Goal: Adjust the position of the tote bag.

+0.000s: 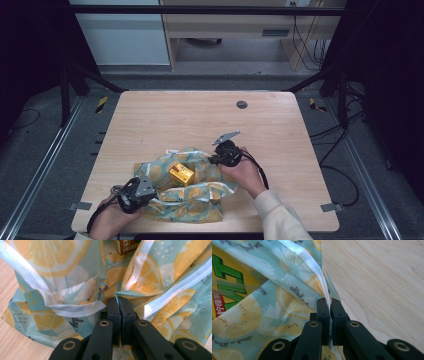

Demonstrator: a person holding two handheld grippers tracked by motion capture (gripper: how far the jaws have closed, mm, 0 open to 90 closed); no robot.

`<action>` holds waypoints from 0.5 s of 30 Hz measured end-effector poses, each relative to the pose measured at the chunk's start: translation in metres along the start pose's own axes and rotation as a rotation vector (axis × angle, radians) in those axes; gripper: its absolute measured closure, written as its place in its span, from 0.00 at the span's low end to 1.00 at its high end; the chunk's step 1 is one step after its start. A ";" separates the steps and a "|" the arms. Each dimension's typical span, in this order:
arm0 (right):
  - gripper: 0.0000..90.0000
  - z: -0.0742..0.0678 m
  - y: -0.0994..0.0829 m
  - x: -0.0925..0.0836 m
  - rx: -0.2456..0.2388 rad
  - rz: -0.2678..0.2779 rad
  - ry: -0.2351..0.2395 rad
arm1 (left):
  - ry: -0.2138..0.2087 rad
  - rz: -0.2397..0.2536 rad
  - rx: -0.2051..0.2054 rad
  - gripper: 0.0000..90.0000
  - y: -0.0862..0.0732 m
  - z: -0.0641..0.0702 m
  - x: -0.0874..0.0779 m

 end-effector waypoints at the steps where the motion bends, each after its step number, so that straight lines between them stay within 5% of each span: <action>1: 0.98 0.000 0.000 0.000 -0.001 0.004 -0.001 | -0.003 -0.011 0.012 0.98 -0.001 0.000 0.000; 15: 0.98 0.010 -0.011 0.006 0.043 -0.035 -0.017 | -0.006 -0.007 -0.005 0.98 -0.001 -0.001 0.001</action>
Point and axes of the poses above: each handheld gripper's, and its own axes: x roughly forward along the jaws, y roughly out of its top, z roughly to its right, the point moved 8 cm from there along x, roughly forward along the jaws, and after that the axes turned 2 degrees about -y, right-handed, at the moved point
